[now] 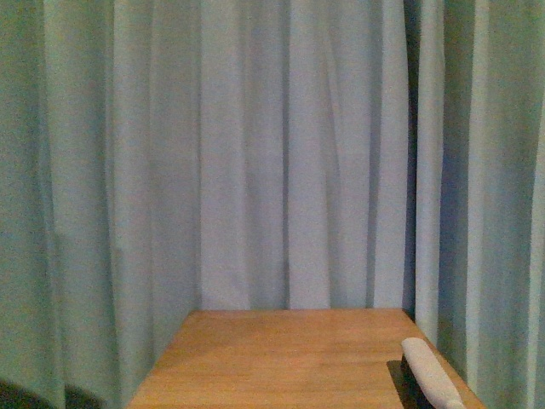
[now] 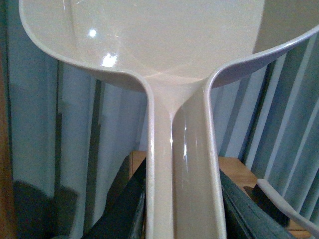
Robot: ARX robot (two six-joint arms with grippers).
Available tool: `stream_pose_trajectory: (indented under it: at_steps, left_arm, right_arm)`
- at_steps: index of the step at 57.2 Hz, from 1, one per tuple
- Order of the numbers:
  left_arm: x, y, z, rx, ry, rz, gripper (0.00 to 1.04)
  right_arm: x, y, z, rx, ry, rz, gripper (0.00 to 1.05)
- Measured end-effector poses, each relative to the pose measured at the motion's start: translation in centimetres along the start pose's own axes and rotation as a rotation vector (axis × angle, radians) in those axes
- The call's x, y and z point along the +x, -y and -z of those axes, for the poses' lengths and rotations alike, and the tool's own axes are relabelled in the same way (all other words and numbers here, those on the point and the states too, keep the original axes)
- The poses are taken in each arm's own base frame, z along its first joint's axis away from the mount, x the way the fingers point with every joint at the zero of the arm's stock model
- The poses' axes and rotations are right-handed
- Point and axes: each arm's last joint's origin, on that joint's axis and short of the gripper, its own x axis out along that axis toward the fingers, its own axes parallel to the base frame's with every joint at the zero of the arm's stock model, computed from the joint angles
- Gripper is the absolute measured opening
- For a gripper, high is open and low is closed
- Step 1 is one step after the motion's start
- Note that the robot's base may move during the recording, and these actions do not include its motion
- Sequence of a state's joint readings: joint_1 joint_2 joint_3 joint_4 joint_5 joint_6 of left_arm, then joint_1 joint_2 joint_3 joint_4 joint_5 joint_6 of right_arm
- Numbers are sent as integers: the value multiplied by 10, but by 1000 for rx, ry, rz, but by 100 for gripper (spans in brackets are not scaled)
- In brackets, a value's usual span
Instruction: Clean up trash
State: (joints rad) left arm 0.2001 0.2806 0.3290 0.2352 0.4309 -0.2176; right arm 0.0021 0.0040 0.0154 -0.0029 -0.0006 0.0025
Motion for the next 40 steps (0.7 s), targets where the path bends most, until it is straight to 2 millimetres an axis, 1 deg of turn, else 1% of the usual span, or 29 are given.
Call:
stream_pose_trajectory:
  at_steps: [10, 14, 15, 18, 22, 25, 30, 32, 33, 36, 37, 39, 40]
  left_arm:
    - [0, -1, 2, -14, -7, 9, 28]
    - [0, -1, 2, -16, -7, 9, 28]
    - [0, -1, 2, -16, -7, 8, 28]
    - [0, -1, 2, -17, -7, 8, 28]
    - [0, -1, 2, -17, -7, 8, 28]
    - [0, -1, 2, -17, -7, 8, 28]
    - [0, -1, 2, -17, -7, 8, 28]
    - [0, -1, 2, -17, -7, 8, 28]
    - [0, -1, 2, -17, -7, 8, 28]
    - [0, -1, 2, -17, -7, 8, 28]
    - [0, -1, 2, -17, -7, 8, 28]
    - [0, -1, 2, -17, -7, 8, 28]
    - [0, -1, 2, -17, -7, 8, 28]
  right_arm:
    - [0, 0, 0, 0, 0, 1, 97]
    - [2, -1, -3, -54, 22, 171, 97]
    - [2, -1, -3, -78, 10, 226, 97]
    - [5, -1, 1, -105, -46, 308, 97]
    - [11, 0, 1, -122, -111, 349, 97]
    - [18, 0, -4, -124, -148, 339, 97]
    - [40, -2, -28, -88, -210, 280, 97]
    - [52, -4, -40, -64, -244, 245, 97]
    - [56, -5, -42, -59, -255, 237, 97]
    - [78, -8, -56, -20, -326, 189, 97]
    - [81, -9, -58, -14, -338, 182, 97]
    - [104, -13, -67, 16, -403, 146, 97]
    - [112, -15, -70, 26, -422, 133, 97]
